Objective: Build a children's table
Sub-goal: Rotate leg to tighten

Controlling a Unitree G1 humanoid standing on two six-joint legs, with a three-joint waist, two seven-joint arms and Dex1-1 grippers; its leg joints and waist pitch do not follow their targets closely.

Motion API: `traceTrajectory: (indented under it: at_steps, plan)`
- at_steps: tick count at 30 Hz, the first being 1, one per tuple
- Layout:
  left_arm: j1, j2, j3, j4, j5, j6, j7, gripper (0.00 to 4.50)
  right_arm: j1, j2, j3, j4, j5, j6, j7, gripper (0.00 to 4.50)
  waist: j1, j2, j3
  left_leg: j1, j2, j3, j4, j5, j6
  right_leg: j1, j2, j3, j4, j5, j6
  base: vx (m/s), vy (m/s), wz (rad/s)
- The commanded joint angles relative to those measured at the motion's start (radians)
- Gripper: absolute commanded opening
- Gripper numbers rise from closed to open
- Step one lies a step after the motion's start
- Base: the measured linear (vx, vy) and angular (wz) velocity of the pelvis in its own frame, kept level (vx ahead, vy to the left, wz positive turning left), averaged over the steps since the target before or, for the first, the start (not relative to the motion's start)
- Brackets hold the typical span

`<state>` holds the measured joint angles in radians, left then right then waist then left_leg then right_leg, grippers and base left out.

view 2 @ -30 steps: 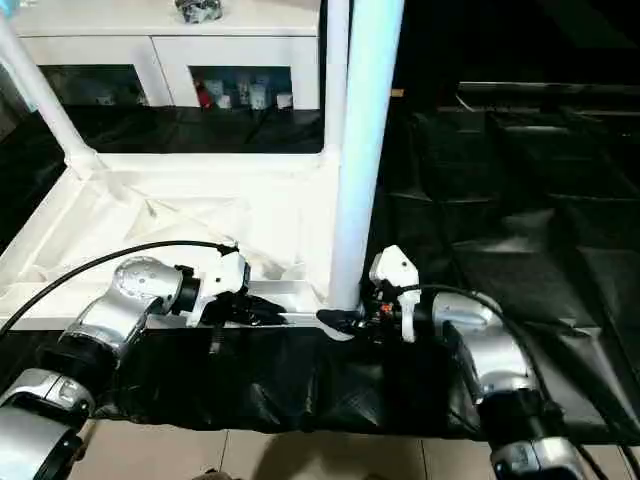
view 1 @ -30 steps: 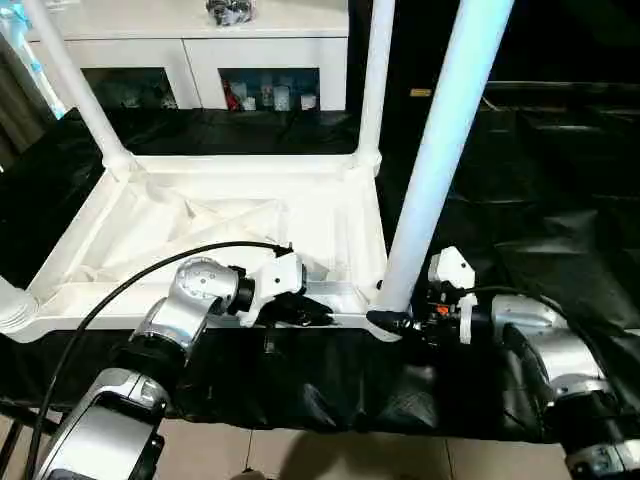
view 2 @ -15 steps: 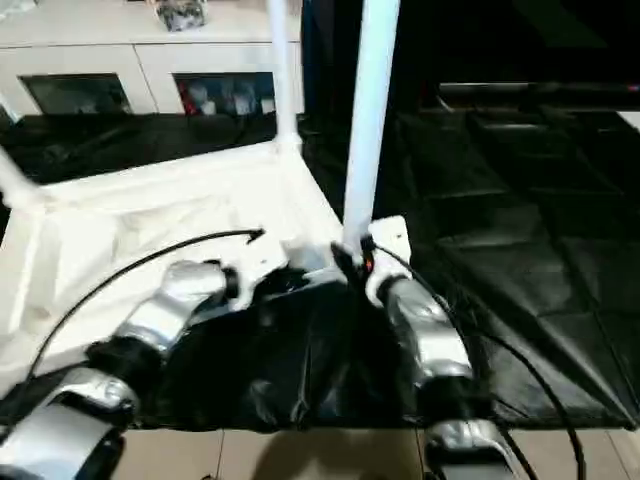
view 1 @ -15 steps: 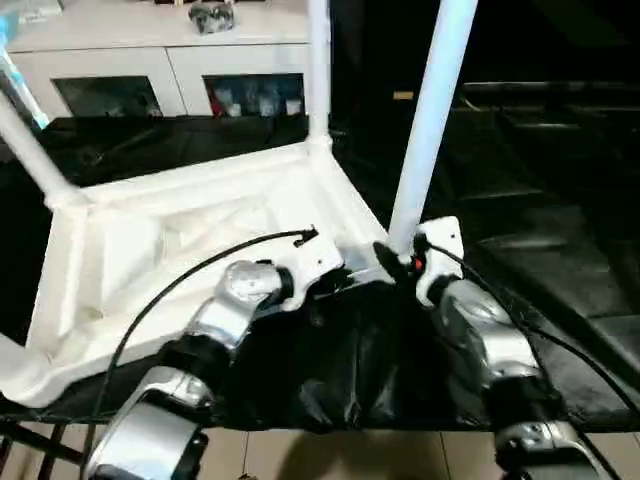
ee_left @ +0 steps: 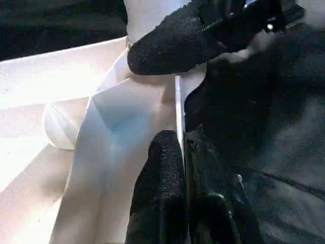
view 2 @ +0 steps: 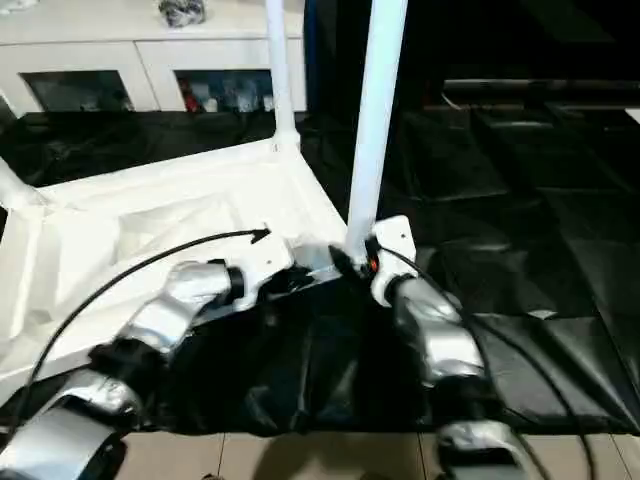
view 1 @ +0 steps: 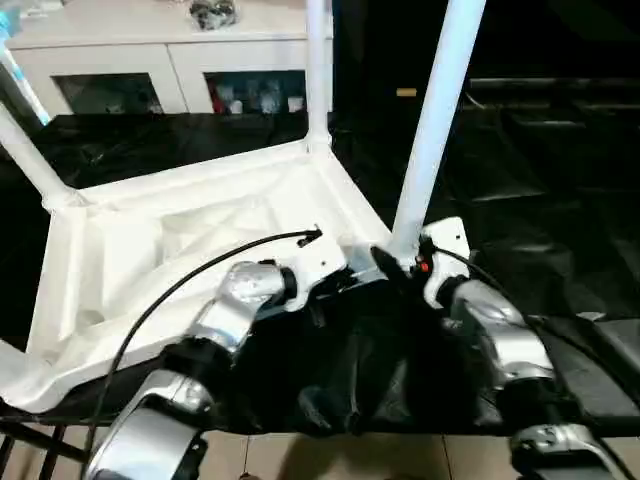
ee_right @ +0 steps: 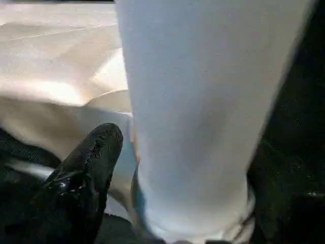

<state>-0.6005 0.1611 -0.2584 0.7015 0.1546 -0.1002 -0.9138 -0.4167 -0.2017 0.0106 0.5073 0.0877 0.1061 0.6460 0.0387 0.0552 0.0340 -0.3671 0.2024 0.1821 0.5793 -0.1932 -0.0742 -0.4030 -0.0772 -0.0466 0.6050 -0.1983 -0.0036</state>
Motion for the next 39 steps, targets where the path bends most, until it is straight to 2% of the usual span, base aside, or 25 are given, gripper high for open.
traceTrajectory:
  at_steps: [1, 5, 7, 10, 11, 15, 17, 27, 39]
  plan:
    - [0.009, -0.001, -0.019, -0.040, -0.059, -0.067, -0.086, 0.00, 0.019, -0.016, 0.058, -0.054, 0.041, 0.008, 0.135, 3.78, 0.007, -0.018, -0.055, 0.003, 0.022, -0.002, -0.052, -0.131, 0.113, 0.058, -0.054, 0.033, -0.069, -0.058, -0.253, 0.000, 0.000, 0.00]
    - [0.017, 0.051, -0.008, -0.046, -0.083, -0.078, -0.170, 0.00, 0.043, -0.073, 0.068, -0.109, 0.091, 0.046, 0.282, 3.78, 0.020, -0.017, -0.054, 0.004, 0.027, -0.002, -0.053, -0.140, 0.109, 0.056, -0.054, 0.032, -0.065, -0.071, -0.251, 0.000, 0.000, 0.00]
    - [0.018, 0.072, -0.006, -0.045, -0.087, -0.083, -0.202, 0.00, 0.049, -0.091, 0.075, -0.122, 0.102, 0.052, 0.329, 3.78, 0.021, -0.016, -0.051, 0.005, 0.028, -0.002, -0.055, -0.166, 0.096, 0.052, -0.053, 0.032, -0.068, -0.107, -0.248, 0.000, 0.000, 0.00]
    - [0.015, 0.099, -0.005, -0.041, -0.101, -0.084, -0.248, 0.00, 0.059, -0.125, 0.103, -0.134, 0.110, 0.060, 0.406, 3.78, 0.021, -0.019, -0.052, 0.005, 0.028, -0.002, -0.055, -0.167, 0.084, 0.053, -0.054, 0.033, -0.066, -0.108, -0.246, 0.000, 0.000, 0.00]
    - [0.015, 0.103, -0.005, -0.041, -0.104, -0.085, -0.255, 0.00, 0.060, -0.130, 0.108, -0.135, 0.110, 0.061, 0.418, 3.61, 0.022, -0.020, -0.053, 0.005, 0.027, -0.002, -0.054, -0.162, 0.085, 0.053, -0.054, 0.033, -0.064, -0.099, -0.247, 0.000, 0.000, 0.00]
    - [0.011, 0.115, -0.008, -0.038, -0.116, -0.087, -0.293, 0.00, 0.065, -0.154, 0.129, -0.138, 0.106, 0.063, 0.462, 3.48, 0.023, -0.022, -0.054, 0.003, 0.026, -0.002, -0.052, -0.136, 0.090, 0.055, -0.055, 0.033, -0.062, -0.075, -0.251, 0.000, 0.000, 0.00]
    - [0.006, 0.125, -0.013, -0.031, -0.123, -0.092, -0.331, 0.00, 0.063, -0.166, 0.136, -0.138, 0.105, 0.069, 0.490, 3.22, 0.025, -0.020, -0.053, 0.003, 0.025, -0.001, -0.051, -0.135, 0.095, 0.055, -0.055, 0.032, -0.063, -0.079, -0.250, 0.000, 0.000, 0.00]
    - [-0.001, 0.131, -0.011, -0.020, -0.127, -0.093, -0.356, 0.00, 0.064, -0.183, 0.152, -0.145, 0.120, 0.085, 0.527, 2.45, 0.027, -0.020, -0.055, 0.004, 0.026, -0.002, -0.051, -0.129, 0.090, 0.055, -0.055, 0.032, -0.060, -0.070, -0.254, 0.000, 0.000, 0.00]
    - [0.004, 0.135, -0.011, -0.023, -0.131, -0.090, -0.366, 0.00, 0.103, -0.182, 0.171, -0.176, 0.123, 0.094, 0.532, 2.11, 0.032, -0.021, -0.054, 0.005, 0.026, -0.002, -0.050, -0.142, 0.082, 0.055, -0.054, 0.033, -0.062, -0.099, -0.245, 0.000, 0.000, 0.00]
